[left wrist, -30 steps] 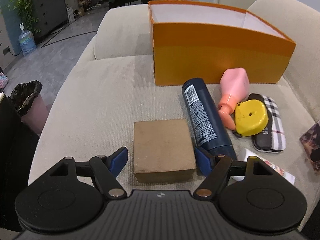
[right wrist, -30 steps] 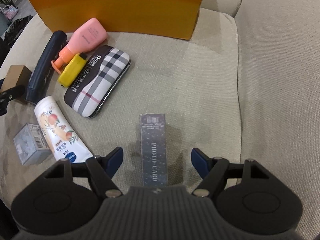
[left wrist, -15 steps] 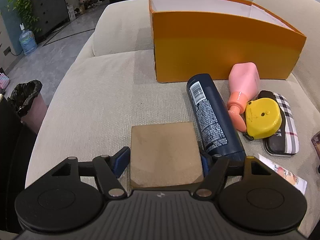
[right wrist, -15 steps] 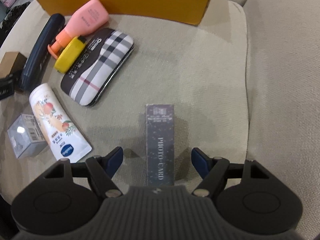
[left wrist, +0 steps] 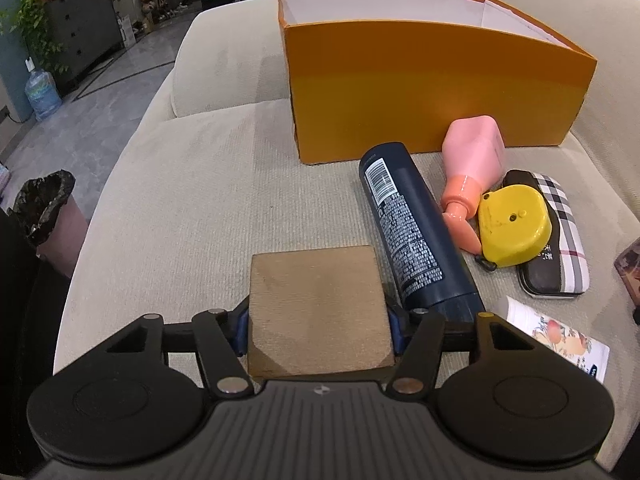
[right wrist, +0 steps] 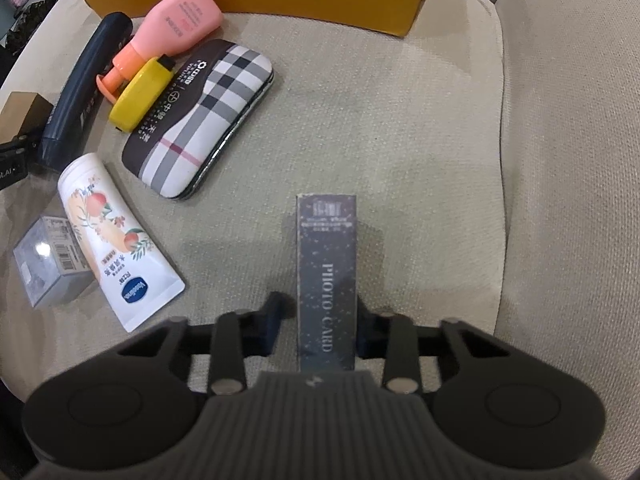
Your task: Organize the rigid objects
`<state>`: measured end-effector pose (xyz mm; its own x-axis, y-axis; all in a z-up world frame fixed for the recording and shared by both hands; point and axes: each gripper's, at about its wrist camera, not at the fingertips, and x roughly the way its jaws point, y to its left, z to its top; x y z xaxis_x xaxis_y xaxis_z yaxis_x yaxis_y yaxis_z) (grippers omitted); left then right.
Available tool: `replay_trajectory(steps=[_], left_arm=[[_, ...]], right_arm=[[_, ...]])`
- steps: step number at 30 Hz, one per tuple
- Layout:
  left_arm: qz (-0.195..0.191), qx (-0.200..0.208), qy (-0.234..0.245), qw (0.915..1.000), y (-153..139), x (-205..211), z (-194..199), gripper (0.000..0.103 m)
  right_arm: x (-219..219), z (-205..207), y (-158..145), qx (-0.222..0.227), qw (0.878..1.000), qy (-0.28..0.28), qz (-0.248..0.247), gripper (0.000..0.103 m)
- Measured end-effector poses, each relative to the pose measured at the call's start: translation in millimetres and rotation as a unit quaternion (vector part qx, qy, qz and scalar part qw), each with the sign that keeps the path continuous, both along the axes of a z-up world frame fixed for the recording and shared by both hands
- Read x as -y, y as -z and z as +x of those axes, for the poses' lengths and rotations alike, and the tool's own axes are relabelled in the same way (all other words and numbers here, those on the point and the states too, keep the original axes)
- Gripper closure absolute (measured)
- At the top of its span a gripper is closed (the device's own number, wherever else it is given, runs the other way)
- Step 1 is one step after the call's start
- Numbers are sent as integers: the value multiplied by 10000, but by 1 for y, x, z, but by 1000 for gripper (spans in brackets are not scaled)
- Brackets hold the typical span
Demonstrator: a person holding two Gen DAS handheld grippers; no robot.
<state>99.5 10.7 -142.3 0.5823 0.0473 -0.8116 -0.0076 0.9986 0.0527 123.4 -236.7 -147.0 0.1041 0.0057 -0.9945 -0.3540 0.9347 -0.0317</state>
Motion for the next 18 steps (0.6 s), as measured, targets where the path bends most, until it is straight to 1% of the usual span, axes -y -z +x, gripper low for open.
replay_trajectory(steps=[1, 2, 5, 12, 18], left_arm=[[-44, -29, 11, 10000, -1, -1, -1, 34], [-110, -38, 27, 9999, -4, -2, -2, 34], [-130, 47, 115, 9998, -14, -3, -7, 34], [-228, 209, 191, 9993, -44, -7, -11, 35], [-364, 471, 281, 9978, -72, -3, -12, 34]], right_arm=[[0, -2, 0, 44, 10000, 4, -11, 80], [0, -3, -1, 82, 10000, -2, -28, 81], [-1, -8, -5, 137, 9997, -55, 177, 81], [-3, -14, -18, 273, 9991, -121, 294, 81], [-2, -8, -48, 506, 9979, -135, 386, 81]])
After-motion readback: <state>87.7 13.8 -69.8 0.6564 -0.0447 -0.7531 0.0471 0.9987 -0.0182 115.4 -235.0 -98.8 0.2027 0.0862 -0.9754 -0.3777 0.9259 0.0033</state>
